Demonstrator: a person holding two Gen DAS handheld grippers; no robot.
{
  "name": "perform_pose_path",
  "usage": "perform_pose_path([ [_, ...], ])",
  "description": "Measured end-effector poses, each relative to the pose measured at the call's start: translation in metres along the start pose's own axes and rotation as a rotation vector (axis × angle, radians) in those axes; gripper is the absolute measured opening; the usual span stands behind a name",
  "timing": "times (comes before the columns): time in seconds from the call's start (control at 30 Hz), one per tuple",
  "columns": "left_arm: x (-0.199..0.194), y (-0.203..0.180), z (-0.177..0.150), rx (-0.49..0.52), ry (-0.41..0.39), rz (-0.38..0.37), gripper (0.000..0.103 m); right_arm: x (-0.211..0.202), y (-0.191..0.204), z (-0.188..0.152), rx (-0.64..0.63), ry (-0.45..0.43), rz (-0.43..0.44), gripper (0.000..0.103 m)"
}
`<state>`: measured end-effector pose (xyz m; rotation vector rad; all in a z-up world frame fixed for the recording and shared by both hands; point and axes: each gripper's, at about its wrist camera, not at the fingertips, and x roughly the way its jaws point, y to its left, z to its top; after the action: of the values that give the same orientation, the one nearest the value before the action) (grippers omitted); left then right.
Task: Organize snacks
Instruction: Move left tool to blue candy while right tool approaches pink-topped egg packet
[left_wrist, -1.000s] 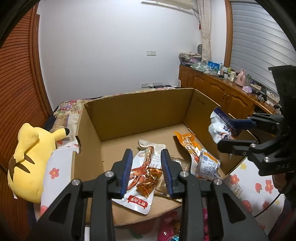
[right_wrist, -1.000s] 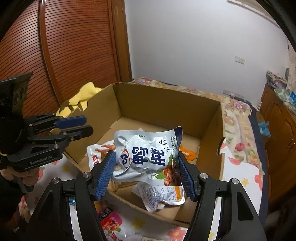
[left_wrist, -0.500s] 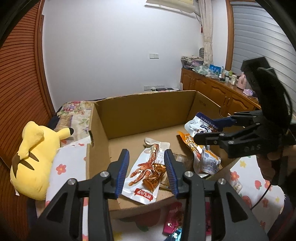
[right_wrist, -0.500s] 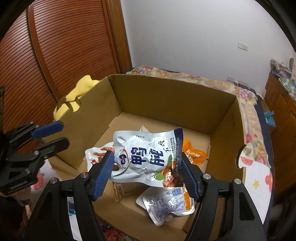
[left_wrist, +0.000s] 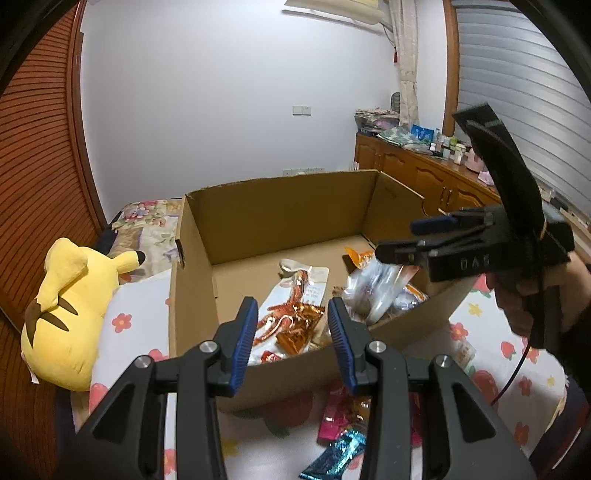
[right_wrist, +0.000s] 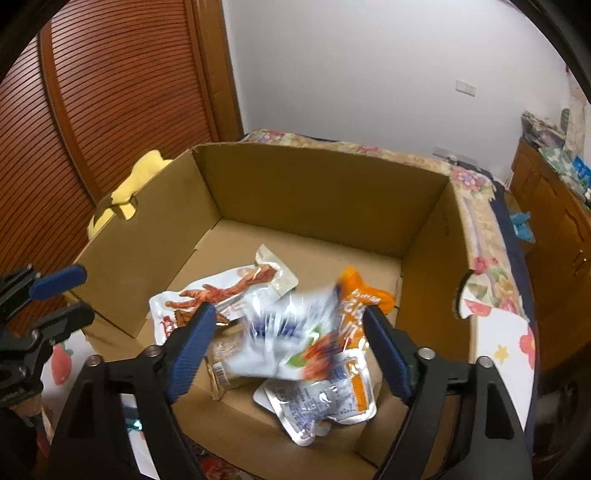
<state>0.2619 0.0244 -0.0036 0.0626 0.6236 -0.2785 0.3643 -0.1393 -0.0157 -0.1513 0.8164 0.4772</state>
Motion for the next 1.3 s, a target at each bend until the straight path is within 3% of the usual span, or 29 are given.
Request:
perform_pose_path([
  [0.27, -0.019, -0.006, -0.013, 0.003, -0.015, 0.006, 0.039, -0.027, 0.005, -0.009, -0.004, -0.022, 0.003, 0.086],
  [0.77, -0.068, -0.021, -0.041, 0.035, -0.037, -0.008, 0.04, -0.106, 0.059, -0.052, -0.064, -0.119, 0.065, 0.086],
  [1.3, -0.015, -0.028, -0.105, 0.037, 0.161, -0.041, 0.041, -0.084, 0.084, -0.103, -0.079, -0.045, 0.099, 0.079],
])
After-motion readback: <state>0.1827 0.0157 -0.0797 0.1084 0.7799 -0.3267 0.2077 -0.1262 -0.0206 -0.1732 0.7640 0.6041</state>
